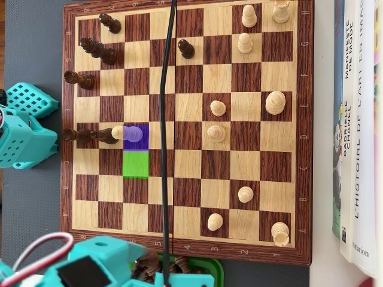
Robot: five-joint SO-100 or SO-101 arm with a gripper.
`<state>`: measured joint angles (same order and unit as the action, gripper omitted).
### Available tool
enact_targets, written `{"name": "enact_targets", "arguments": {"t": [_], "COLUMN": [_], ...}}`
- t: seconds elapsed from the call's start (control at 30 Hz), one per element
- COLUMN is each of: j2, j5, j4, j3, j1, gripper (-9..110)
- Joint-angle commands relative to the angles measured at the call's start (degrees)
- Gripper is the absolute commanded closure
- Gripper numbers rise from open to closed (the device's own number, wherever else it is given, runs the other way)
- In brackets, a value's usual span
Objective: Play chess
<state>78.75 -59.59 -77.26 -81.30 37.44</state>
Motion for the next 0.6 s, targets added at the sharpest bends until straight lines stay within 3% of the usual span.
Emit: {"name": "enact_targets", "arguments": {"t": [0.0, 0.57], "j2": [-1.05, -2.64], "j5": [1.05, 1.05], "j4": [-0.18, -0.26], "j3": [5.27, 6.33], "j1": [0.97, 0.97], "gripper": [94, 86]}}
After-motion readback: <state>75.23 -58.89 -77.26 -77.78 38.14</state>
